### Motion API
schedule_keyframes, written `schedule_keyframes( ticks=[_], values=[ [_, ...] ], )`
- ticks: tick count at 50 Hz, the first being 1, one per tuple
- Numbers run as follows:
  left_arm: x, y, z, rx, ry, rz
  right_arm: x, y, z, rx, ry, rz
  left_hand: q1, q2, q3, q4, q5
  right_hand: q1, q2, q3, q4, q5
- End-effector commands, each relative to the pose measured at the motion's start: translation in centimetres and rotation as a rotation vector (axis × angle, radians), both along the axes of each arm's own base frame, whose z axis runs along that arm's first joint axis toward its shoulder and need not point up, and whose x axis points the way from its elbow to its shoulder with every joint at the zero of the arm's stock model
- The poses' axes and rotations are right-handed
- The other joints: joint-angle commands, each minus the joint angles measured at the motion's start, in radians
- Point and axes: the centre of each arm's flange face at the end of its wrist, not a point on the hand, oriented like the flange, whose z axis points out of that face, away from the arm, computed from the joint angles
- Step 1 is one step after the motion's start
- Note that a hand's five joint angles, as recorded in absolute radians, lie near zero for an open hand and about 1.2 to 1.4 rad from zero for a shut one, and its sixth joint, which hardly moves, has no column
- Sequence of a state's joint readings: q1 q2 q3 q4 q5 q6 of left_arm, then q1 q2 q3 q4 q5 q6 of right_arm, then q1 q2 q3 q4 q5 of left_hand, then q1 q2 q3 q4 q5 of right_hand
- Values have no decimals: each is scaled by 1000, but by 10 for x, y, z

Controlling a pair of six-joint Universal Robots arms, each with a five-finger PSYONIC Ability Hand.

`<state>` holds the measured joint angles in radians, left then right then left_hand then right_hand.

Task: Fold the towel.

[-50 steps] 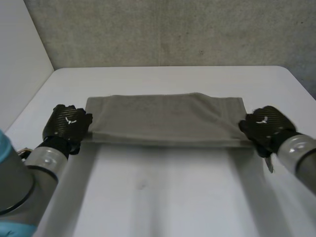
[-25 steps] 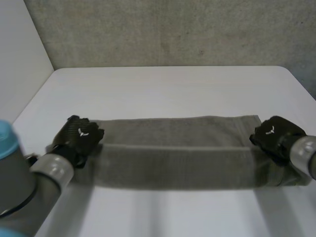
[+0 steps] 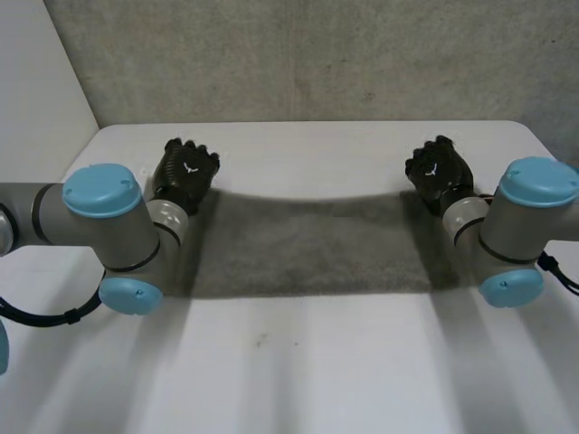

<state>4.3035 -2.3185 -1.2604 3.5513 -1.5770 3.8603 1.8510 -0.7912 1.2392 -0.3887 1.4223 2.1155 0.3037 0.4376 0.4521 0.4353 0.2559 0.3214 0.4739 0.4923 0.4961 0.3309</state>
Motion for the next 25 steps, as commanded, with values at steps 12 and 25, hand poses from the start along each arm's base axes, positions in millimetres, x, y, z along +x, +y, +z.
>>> schedule_keyframes(
  ticks=[12,25],
  values=[
    [28,49,12,55,-7,57,-42,41,44,250,-357,-111,-129,-263,-278,-261,-256,-147,-299,-318,-322,-331],
    [42,78,2,-17,24,56,-92,68,13,572,-324,-256,-129,-263,-278,-261,-256,-28,-181,-199,-203,-212]
  ],
)
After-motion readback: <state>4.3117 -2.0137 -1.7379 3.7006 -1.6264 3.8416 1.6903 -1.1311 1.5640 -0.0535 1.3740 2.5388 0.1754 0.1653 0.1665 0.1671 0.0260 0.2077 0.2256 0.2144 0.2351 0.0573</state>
